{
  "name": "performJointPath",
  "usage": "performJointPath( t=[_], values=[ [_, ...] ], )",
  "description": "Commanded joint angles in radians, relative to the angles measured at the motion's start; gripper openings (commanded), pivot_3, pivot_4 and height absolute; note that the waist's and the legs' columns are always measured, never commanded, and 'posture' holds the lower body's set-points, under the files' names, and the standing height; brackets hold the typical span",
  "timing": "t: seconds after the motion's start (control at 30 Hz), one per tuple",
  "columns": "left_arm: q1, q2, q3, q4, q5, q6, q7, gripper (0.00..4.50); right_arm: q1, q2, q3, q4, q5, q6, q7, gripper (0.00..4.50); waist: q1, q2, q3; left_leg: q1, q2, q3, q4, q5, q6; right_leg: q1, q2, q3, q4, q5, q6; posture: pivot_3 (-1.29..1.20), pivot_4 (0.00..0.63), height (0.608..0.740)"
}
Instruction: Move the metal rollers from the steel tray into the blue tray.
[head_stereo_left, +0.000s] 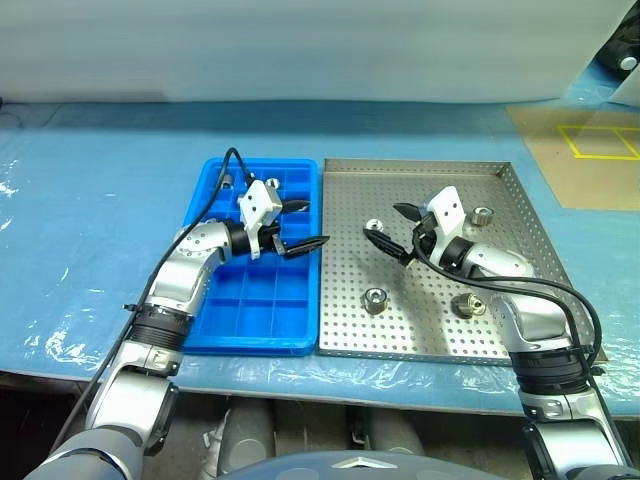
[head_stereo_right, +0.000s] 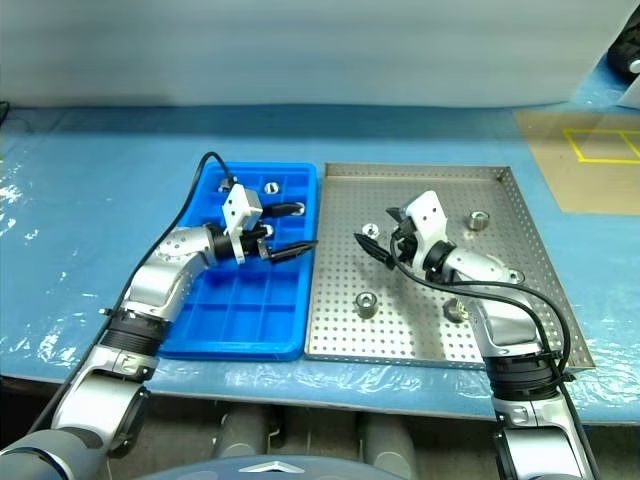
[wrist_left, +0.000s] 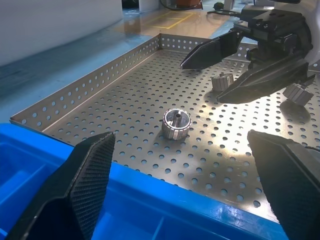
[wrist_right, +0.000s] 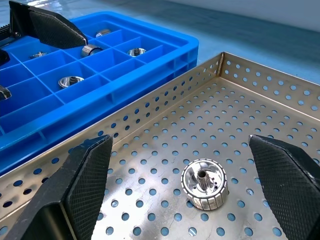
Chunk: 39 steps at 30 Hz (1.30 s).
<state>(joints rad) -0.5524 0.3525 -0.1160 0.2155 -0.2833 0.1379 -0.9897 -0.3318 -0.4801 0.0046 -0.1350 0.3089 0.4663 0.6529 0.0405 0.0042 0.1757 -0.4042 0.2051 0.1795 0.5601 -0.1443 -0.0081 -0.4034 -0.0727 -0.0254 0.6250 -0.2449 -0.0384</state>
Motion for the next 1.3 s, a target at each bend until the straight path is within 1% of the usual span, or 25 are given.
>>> performJointPath(
  t=[0.03,0.4,0.57,0.7,0.87,0.97,1.1,1.2,1.3],
  values=[
    [-0.017,0.004,0.017,-0.019,-0.005,-0.018,0.001,4.44,-0.006,-0.005,-0.015,-0.018,0.002,-0.013,0.001,4.49,0.0,0.0,0.0,0.0,0.0,0.0,0.0,0.0,0.0,0.0,0.0,0.0,0.0,0.0,0.0,-0.17,0.15,0.74],
    [-0.025,0.003,0.02,-0.016,-0.005,-0.015,0.007,4.44,-0.008,-0.003,-0.017,-0.018,0.003,-0.012,-0.002,4.49,0.0,0.0,0.0,0.0,0.0,0.0,0.0,0.0,0.0,0.0,0.0,0.0,0.0,0.0,0.0,-0.17,0.15,0.74],
    [-0.083,-0.016,0.022,0.026,-0.007,-0.025,0.012,4.44,-0.009,-0.008,-0.025,-0.023,0.006,-0.009,-0.004,4.49,0.0,0.0,0.0,0.0,0.0,0.0,0.0,0.0,0.0,0.0,0.0,0.0,0.0,0.0,0.0,-0.18,0.15,0.74],
    [-0.15,-0.035,0.005,0.109,0.01,-0.07,-0.018,4.44,-0.004,-0.026,-0.054,-0.031,0.008,-0.008,-0.012,4.49,0.0,0.0,0.0,0.0,0.0,0.0,0.0,0.0,0.0,0.0,0.0,0.0,0.0,0.0,0.0,-0.22,0.15,0.74],
    [-0.308,-0.099,-0.013,0.341,0.067,-0.174,-0.025,4.44,0.036,-0.052,-0.114,-0.075,0.015,0.002,-0.044,4.49,0.001,0.0,0.0,0.0,-0.001,0.0,0.001,0.0,0.0,0.001,0.0,0.0,0.0,0.0,0.0,-0.3,0.15,0.74],
    [-0.397,-0.133,-0.025,0.501,0.116,-0.259,-0.038,4.44,0.064,-0.055,-0.152,-0.113,0.028,0.018,-0.069,4.49,-0.006,0.0,0.0,-0.001,-0.001,0.001,0.002,0.0,0.001,0.001,0.0,0.001,-0.001,0.001,0.002,-0.35,0.15,0.74],
    [-0.543,-0.192,-0.029,0.734,0.155,-0.325,-0.085,4.44,0.117,-0.073,-0.221,-0.181,0.051,0.05,-0.094,4.49,-0.02,0.0,0.0,-0.001,-0.002,0.001,0.002,-0.001,0.004,0.001,0.0,0.002,-0.002,0.001,0.002,-0.41,0.15,0.74],
    [-0.62,-0.223,-0.072,0.885,0.247,-0.399,-0.073,4.44,0.161,-0.082,-0.247,-0.236,0.06,0.073,-0.11,4.49,-0.03,0.0,0.0,-0.001,-0.004,0.001,0.003,-0.002,0.005,0.002,0.0,0.002,-0.003,0.002,0.003,-0.45,0.15,0.74],
    [-0.661,-0.243,-0.107,0.981,0.32,-0.431,-0.07,4.44,0.192,-0.073,-0.261,-0.287,0.069,0.094,-0.137,4.49,-0.049,0.0,0.0,-0.001,-0.005,0.001,0.003,-0.002,0.005,0.003,0.0,0.002,-0.004,0.002,0.004,-0.49,0.15,0.74]
  ],
)
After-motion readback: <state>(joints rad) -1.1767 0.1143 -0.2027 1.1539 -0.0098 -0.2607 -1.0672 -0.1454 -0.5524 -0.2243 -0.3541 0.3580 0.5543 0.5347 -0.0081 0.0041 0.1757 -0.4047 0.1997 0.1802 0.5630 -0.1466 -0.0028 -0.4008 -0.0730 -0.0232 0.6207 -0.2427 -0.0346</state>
